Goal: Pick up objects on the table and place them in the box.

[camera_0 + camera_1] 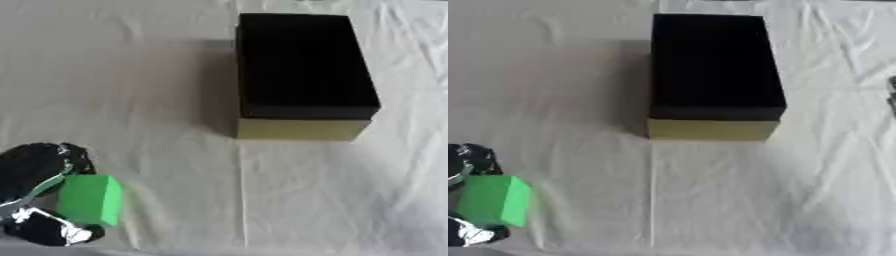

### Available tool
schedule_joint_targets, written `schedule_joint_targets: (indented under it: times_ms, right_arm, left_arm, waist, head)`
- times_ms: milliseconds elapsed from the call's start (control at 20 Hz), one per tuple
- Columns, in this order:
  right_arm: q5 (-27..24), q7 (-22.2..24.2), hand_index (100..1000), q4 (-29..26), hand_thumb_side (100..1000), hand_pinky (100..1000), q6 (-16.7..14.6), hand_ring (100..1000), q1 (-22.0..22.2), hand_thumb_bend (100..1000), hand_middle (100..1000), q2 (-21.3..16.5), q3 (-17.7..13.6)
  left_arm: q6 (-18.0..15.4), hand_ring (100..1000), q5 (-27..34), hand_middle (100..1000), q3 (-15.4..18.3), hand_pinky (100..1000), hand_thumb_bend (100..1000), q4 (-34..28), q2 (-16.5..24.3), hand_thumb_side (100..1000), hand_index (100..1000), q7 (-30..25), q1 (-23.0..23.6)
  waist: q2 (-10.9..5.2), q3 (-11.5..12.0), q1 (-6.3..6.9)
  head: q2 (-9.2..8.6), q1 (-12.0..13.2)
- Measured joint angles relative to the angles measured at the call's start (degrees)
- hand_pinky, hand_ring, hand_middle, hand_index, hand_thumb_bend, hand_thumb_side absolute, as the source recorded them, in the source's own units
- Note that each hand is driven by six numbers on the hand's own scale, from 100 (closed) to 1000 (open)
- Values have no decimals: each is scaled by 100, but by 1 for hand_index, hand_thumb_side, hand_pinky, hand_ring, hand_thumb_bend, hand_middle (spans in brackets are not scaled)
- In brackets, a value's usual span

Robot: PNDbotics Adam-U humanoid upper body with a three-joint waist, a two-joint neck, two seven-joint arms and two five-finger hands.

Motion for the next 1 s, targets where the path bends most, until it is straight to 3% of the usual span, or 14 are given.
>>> schedule_joint_targets:
  times_ms: [550, 1000]
  right_arm:
    - [-1, -28, 833, 0, 1000, 870, 14, 791, 6, 100, 805, 0, -3]
    - [-1, -42, 833, 0, 1000, 870, -1, 792, 18, 100, 805, -2, -17]
  left_arm:
    - [-166, 507, 273, 529, -7, 493, 563, 0, 18, 464, 587, 110, -56]
    - [-186, 508, 428, 529, 181, 487, 501, 0, 67, 507, 588, 221, -515]
  waist:
    - [1, 3, 28]
    - [-1, 46, 36]
  head:
    - [-3, -76]
    - [-46, -178]
